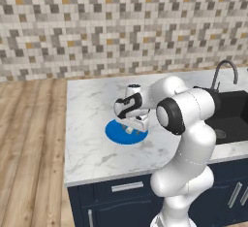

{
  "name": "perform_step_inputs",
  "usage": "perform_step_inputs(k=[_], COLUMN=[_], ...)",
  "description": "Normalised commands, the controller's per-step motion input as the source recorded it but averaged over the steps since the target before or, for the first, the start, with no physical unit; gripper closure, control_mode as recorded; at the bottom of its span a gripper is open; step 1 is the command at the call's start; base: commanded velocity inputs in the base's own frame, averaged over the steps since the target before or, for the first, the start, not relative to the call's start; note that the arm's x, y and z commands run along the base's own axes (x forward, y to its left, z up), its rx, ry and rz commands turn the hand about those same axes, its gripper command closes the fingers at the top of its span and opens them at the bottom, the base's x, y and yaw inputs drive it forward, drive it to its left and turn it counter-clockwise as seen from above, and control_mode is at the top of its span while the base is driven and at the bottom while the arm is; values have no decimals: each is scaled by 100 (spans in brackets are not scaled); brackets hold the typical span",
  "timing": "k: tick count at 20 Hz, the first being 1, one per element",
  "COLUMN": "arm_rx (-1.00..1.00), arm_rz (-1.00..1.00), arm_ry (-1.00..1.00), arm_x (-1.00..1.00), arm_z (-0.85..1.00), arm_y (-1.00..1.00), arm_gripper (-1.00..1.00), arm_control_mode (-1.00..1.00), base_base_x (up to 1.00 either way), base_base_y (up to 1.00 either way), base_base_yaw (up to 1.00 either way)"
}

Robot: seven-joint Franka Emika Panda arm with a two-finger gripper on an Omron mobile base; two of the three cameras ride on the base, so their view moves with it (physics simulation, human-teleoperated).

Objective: Pick up the marshmallow and place it in the cup of hot chocolate on the dining counter.

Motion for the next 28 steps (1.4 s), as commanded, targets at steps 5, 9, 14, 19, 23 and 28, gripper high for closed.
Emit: perform_step_inputs(k=[5,9,14,19,23,28], arm_rx=[0,0,0,0,0,0], arm_rz=[0,0,0,0,0,0], arm_ry=[3,1,0,-1,-3,-4], arm_x=[1,0,0,0,-1,-17], arm_z=[-7,0,-1,-12,-10,6], arm_y=[0,0,0,0,0,0], arm_gripper=[100,100,100,100,100,100], arm_control_mode=[-100,-100,-100,-100,-100,-100], base_base_x=[0,0,0,0,0,0], base_base_y=[0,0,0,0,0,0], base_base_yaw=[0,0,0,0,0,0])
